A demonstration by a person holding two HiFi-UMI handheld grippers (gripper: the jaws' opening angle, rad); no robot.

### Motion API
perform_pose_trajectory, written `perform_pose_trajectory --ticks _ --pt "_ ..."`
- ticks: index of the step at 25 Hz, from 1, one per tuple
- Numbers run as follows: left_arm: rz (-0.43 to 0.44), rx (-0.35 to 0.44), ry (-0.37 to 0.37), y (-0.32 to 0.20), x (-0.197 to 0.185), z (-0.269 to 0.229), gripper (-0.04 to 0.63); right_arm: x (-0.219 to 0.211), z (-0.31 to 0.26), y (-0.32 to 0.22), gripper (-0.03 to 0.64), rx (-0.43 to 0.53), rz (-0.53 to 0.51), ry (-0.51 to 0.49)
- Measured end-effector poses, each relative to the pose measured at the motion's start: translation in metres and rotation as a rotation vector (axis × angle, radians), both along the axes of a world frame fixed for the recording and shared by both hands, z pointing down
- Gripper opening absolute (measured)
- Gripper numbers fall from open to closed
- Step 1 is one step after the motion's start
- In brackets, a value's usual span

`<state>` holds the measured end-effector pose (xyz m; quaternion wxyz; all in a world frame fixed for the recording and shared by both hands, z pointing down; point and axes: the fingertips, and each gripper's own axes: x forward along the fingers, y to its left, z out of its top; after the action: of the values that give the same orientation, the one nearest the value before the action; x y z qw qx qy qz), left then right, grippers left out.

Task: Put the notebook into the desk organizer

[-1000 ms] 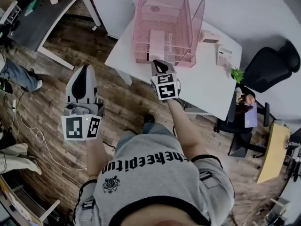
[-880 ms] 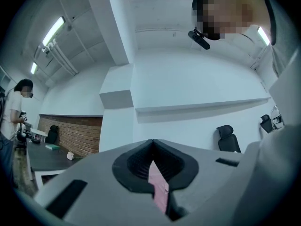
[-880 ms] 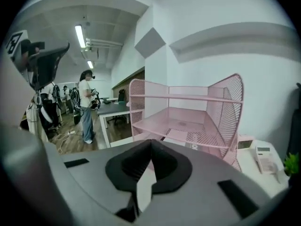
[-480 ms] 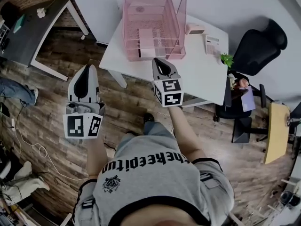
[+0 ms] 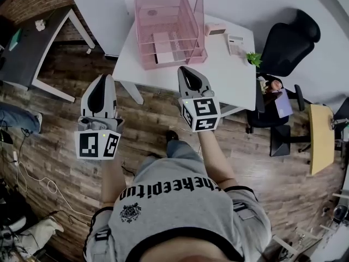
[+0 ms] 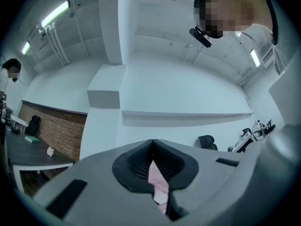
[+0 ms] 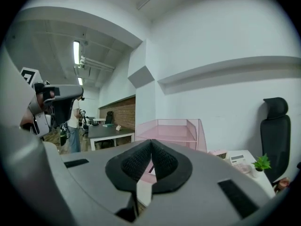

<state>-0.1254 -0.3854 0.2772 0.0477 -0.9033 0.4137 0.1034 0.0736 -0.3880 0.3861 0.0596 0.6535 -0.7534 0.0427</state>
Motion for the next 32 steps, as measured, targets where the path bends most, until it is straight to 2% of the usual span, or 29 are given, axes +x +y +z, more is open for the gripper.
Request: perform_pose_trajectory --ticks 18,32 --pt "0.081 0.022 0.030 0.035 -0.019 -0.009 0.003 -0.006 -0.066 0.078 0.003 0.189 0.160 0.005" --pt "0.132 0.027 0.051 0.059 -0.024 -0.012 0.003 -0.003 -0.083 0.130 0.002 0.264 0.252 -0.001"
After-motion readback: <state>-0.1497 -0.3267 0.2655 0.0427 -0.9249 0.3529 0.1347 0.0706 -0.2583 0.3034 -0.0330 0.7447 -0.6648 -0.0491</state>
